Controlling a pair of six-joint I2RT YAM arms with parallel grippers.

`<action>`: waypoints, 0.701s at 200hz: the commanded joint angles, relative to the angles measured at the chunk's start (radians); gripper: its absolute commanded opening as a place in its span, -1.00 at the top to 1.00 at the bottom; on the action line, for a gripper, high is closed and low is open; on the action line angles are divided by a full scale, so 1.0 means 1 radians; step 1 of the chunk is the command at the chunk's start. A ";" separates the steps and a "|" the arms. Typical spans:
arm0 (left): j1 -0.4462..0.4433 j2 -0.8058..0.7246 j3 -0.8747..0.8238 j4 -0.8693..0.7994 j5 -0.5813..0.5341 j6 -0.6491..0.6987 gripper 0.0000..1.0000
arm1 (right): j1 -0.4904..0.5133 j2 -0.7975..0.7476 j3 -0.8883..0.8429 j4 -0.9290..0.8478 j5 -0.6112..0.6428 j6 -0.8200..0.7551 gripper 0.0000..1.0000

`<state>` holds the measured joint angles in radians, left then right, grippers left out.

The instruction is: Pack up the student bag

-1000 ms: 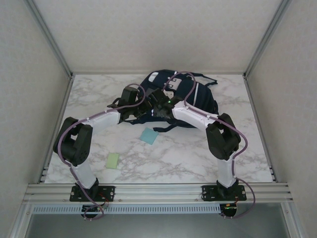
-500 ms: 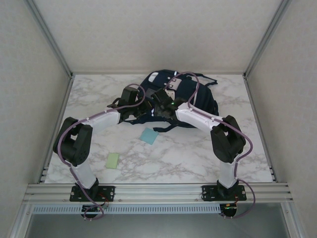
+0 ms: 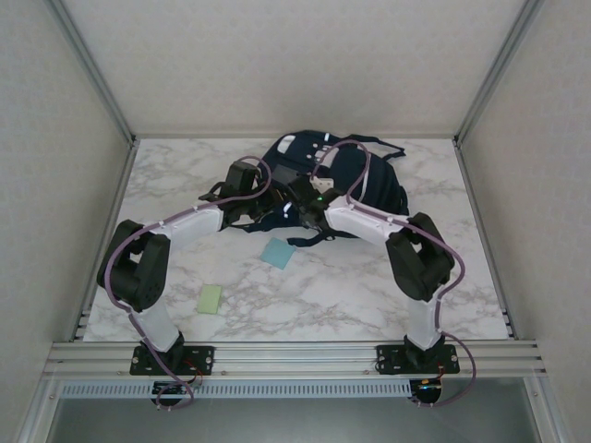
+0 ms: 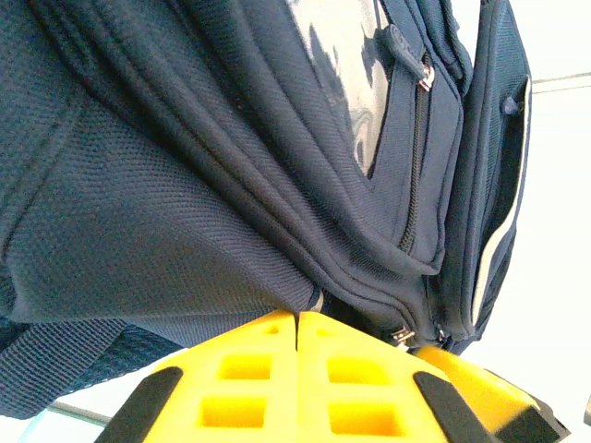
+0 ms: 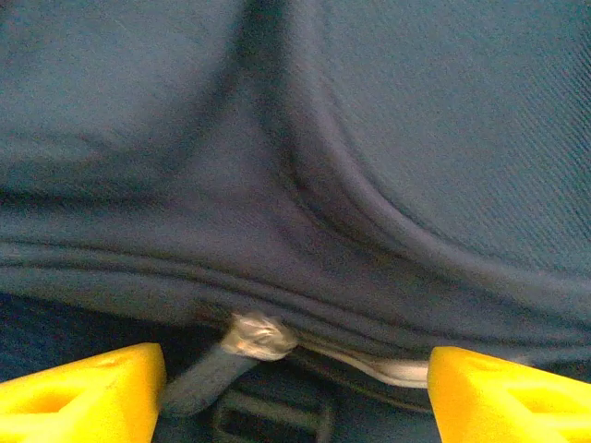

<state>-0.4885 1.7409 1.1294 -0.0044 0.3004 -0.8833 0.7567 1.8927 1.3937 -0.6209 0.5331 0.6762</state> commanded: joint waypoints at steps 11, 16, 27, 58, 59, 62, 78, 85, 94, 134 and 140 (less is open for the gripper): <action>0.010 -0.043 0.036 0.018 -0.004 0.038 1.00 | -0.051 -0.169 -0.111 0.008 -0.059 -0.067 -0.49; 0.010 -0.041 0.040 0.015 -0.004 0.041 1.00 | -0.053 -0.182 -0.119 0.030 -0.091 -0.081 -0.49; 0.012 -0.043 0.043 0.011 -0.007 0.043 1.00 | -0.061 -0.196 -0.130 0.079 -0.172 -0.112 -0.48; 0.014 -0.048 0.041 0.006 -0.008 0.046 1.00 | -0.072 -0.161 -0.108 0.138 -0.259 -0.165 -0.46; 0.014 -0.049 0.040 0.006 -0.007 0.046 1.00 | -0.072 -0.159 -0.107 0.138 -0.260 -0.167 -0.46; 0.014 -0.050 0.040 0.006 -0.008 0.047 1.00 | -0.073 -0.152 -0.104 0.141 -0.262 -0.172 -0.45; 0.016 -0.055 0.040 -0.002 -0.012 0.052 1.00 | -0.079 -0.128 -0.096 0.165 -0.278 -0.191 -0.38; 0.016 -0.055 0.039 -0.004 -0.010 0.054 1.00 | -0.082 -0.120 -0.098 0.179 -0.290 -0.201 -0.31; 0.018 -0.055 0.038 -0.006 -0.011 0.056 1.00 | -0.087 -0.107 -0.099 0.192 -0.296 -0.213 -0.24; 0.020 -0.060 0.036 -0.009 -0.006 0.058 1.00 | -0.125 -0.053 -0.103 0.221 -0.325 -0.285 0.13; 0.021 -0.060 0.036 -0.011 -0.006 0.058 1.00 | -0.133 -0.050 -0.106 0.226 -0.348 -0.288 0.19</action>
<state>-0.4824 1.7348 1.1313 -0.0284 0.2993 -0.8482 0.6552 1.8153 1.2789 -0.4324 0.2340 0.4416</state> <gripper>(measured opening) 0.033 0.448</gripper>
